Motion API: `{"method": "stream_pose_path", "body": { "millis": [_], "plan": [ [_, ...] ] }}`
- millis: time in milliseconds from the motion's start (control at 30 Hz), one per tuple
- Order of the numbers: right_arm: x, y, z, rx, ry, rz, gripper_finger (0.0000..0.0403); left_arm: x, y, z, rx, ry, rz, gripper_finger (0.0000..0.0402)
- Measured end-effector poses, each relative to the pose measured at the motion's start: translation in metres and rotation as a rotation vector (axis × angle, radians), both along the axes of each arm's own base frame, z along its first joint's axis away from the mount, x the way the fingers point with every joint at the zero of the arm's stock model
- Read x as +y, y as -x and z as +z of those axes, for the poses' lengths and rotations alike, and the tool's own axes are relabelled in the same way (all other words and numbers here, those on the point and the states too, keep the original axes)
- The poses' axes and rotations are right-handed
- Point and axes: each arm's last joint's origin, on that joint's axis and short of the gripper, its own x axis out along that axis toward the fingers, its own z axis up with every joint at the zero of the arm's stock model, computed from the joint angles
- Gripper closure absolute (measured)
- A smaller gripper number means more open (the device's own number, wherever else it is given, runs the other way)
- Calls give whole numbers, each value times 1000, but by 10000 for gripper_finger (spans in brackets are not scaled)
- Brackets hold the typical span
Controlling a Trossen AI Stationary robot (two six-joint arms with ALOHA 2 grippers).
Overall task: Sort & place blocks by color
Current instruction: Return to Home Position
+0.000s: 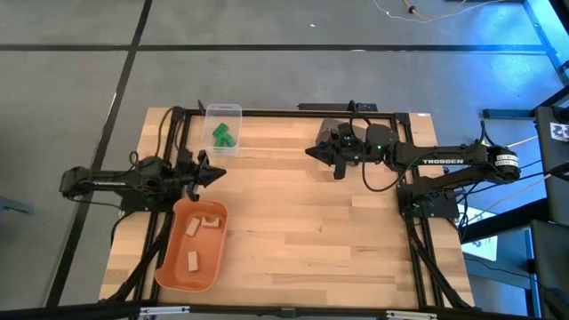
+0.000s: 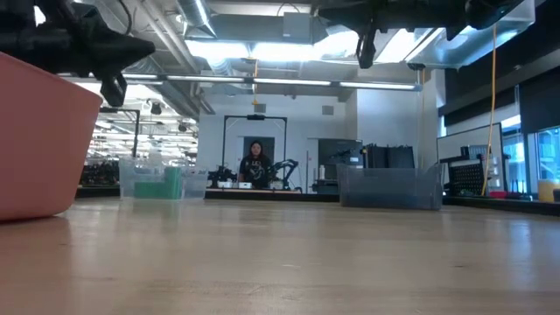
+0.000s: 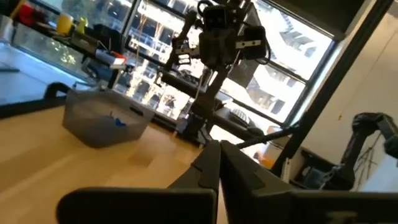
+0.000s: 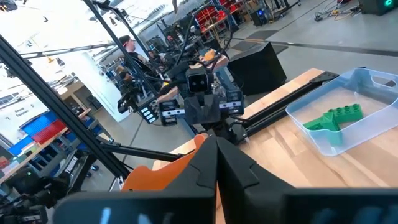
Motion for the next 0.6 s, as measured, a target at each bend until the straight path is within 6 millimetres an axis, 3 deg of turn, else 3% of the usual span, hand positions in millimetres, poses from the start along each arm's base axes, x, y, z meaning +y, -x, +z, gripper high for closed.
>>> {"method": "stream_pose_path", "body": {
  "millis": [233,433,600],
  "plan": [
    [1,5,6,-19,24,0,402,0,2,-1,18,-78,15,401],
    [2,13,14,-47,63,-1,403,0,0,-13,154,-202,52,401],
    [5,17,18,-64,99,4,403,0,-1,-20,229,-208,45,401]
  ]
}}
